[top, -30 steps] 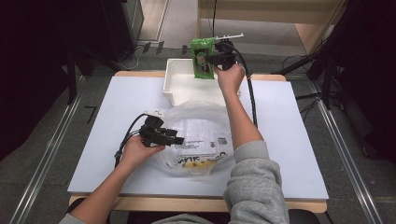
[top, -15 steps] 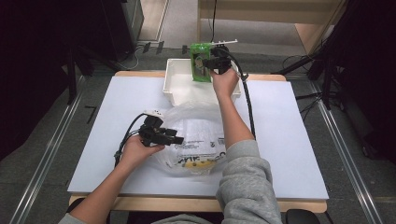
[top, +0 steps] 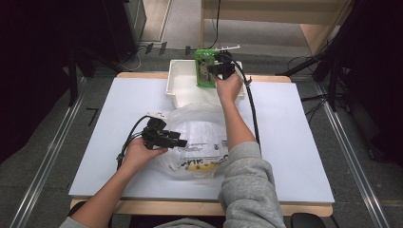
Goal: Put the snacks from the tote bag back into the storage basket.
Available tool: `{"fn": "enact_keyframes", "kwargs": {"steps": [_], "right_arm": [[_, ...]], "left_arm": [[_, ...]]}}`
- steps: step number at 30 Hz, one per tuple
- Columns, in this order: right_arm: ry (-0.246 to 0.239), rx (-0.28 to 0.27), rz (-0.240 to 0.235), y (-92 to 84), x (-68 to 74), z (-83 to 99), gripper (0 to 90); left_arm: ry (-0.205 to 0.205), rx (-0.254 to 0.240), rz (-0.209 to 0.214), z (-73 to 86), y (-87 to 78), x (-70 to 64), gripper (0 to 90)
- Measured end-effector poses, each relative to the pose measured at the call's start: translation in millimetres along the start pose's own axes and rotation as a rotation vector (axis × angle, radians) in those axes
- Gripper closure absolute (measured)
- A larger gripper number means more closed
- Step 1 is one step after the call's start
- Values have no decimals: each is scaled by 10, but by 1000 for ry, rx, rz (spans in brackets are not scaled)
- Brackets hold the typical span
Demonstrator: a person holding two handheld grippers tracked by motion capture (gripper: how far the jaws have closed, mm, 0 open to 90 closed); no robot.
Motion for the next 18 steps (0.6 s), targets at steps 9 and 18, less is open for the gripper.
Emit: {"fn": "enact_keyframes", "kwargs": {"steps": [9, 18], "right_arm": [[-40, 33, 5, 21, 24, 88, 738], [-43, 75, 11, 138, 3, 121, 733]], "left_arm": [[8, 10, -4, 2, 19, -12, 424], [5, 9, -3, 3, 18, -5, 423]]}}
Point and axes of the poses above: each handheld gripper's, and its own axes: y roughly forward along the jaws, z roughly out of its underside, x roughly to its left, the point moved 3 cm from there along y, roughly forward along the jaws, and after that the axes turned 5 degrees about z, right-handed, at the moved point
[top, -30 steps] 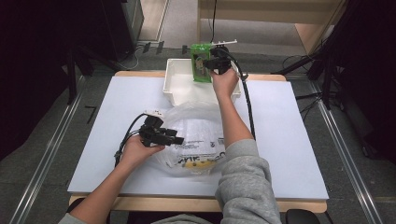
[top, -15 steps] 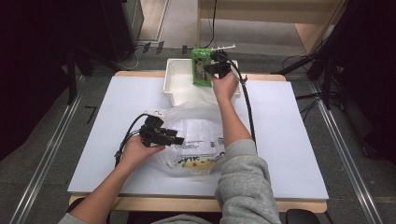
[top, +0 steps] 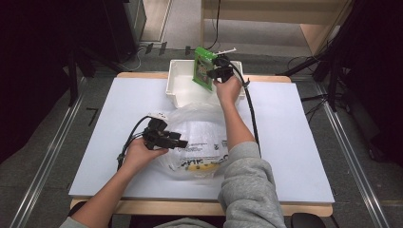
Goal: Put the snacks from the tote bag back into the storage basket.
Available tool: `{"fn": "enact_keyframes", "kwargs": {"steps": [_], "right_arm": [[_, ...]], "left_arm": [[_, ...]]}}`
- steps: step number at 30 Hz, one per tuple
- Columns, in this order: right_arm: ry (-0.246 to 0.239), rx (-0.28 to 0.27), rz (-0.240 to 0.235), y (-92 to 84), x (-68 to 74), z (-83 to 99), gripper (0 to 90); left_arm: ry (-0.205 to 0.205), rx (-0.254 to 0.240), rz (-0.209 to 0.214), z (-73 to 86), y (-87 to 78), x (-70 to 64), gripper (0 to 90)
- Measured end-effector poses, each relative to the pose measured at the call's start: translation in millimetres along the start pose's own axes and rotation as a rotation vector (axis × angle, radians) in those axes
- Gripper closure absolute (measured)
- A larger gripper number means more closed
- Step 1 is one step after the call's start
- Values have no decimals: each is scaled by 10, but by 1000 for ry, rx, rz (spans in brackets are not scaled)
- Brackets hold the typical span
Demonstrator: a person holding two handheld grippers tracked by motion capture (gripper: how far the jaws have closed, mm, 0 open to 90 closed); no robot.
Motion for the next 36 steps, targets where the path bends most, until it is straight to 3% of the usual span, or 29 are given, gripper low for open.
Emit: {"fn": "enact_keyframes", "kwargs": {"steps": [5, 10, 24, 29, 36], "right_arm": [[29, 19, -33, 72, -44, -36, 728], [5, 25, -3, 119, -47, -66, 691], [40, 43, 58, 210, -107, -59, 524], [14, 58, 85, 232, -86, -62, 585], [-1, 57, 86, 245, -48, -52, 600]], "left_arm": [[-2, 4, 0, 4, 10, 0, 424], [-9, 6, -2, 3, 8, 5, 424], [-4, 9, -3, 6, 18, 14, 424], [-4, 6, -4, 5, 15, 17, 424], [-5, 7, -7, 6, 18, 20, 424]]}}
Point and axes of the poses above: each handheld gripper's, and its own axes: y roughly forward along the jaws, z roughly out of its underside, x roughly to its left, the point moved 3 cm from there along y, roughly forward along the jaws, and after that the axes turned 5 degrees about z, right-handed, at the moved point
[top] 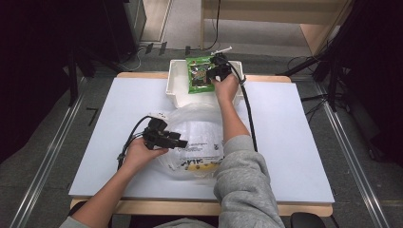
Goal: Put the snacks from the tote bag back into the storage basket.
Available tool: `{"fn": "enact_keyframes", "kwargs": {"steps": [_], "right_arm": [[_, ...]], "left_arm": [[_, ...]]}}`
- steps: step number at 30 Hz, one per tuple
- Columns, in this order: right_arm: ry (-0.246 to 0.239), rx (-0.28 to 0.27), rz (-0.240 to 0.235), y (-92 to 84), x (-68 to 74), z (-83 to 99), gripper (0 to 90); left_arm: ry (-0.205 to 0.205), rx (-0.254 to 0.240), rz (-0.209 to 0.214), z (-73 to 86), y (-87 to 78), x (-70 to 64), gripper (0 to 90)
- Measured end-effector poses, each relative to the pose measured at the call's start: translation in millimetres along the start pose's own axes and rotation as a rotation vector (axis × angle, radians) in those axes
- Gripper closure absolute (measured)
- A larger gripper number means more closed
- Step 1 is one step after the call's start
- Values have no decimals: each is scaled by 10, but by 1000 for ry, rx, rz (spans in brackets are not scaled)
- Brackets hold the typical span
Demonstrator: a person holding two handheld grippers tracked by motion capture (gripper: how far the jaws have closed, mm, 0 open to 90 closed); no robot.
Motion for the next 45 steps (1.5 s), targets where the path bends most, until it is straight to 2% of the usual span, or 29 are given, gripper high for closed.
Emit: {"fn": "enact_keyframes", "kwargs": {"steps": [11, 15, 26, 35, 38, 42, 45], "right_arm": [[12, 3, -1, -21, 2, 16, 599], [30, -6, -14, -64, -13, 10, 588], [6, -14, -15, -164, -11, -14, 582], [0, -25, -61, -300, 22, 3, 570], [4, -31, -97, -371, 25, 29, 552], [-39, -35, -102, -463, 49, 76, 544], [-46, -38, -125, -536, 67, 112, 543]], "left_arm": [[-1, -5, 0, -2, -5, 10, 421], [-5, -5, -1, -3, -12, 15, 421], [-1, -2, -9, -2, -11, 19, 421], [0, -2, -13, -5, -18, 22, 421], [0, -4, -15, -7, -21, 23, 422], [-4, -4, -19, -7, -23, 25, 421], [-6, -3, -21, -7, -24, 28, 421]]}}
Point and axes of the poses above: each handheld gripper's, and its own axes: y roughly forward along the jaws, z roughly out of its underside, x roughly to its left, the point moved 3 cm from there along y, roughly forward along the jaws, and after that the axes turned 5 degrees about z, right-handed, at the moved point
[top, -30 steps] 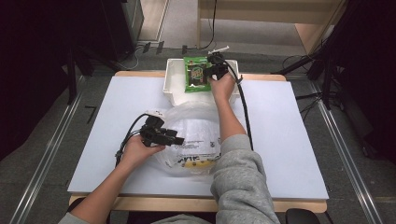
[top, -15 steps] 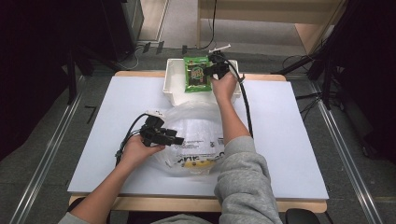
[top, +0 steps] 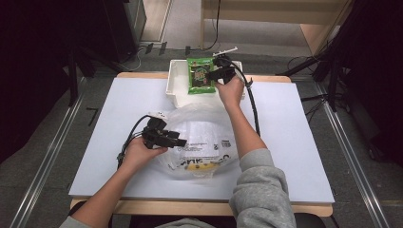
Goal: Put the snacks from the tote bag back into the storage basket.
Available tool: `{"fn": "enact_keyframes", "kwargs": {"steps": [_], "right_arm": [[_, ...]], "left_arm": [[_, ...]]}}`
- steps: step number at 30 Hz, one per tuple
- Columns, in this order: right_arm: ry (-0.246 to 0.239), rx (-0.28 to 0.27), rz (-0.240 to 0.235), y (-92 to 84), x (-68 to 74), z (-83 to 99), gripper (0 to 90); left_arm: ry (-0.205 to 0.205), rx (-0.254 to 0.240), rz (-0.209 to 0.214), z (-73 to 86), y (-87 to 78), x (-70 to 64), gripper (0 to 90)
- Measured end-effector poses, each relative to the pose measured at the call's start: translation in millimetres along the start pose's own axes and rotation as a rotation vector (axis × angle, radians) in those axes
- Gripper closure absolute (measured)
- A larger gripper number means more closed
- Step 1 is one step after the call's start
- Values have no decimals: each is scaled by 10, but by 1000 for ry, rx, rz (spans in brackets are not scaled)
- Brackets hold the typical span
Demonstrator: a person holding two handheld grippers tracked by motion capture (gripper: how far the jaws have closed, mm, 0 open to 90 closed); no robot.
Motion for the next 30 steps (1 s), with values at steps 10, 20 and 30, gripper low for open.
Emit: {"fn": "enact_keyframes", "kwargs": {"steps": [10, 20, 30], "right_arm": [[-41, 1, -43, -191, 75, 125, 535], [-43, -23, -104, -463, 139, 283, 507], [-44, -38, -157, -693, 177, 451, 490]], "left_arm": [[4, 2, -5, 0, -11, -4, 422], [5, 1, -4, 0, -7, -11, 421], [4, 1, -6, 0, -18, -15, 420]]}}
Point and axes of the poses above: each handheld gripper's, and its own axes: y roughly forward along the jaws, z roughly out of its underside, x roughly to its left, the point moved 3 cm from there along y, roughly forward along the jaws, and after that the axes turned 5 degrees about z, right-handed, at the moved point
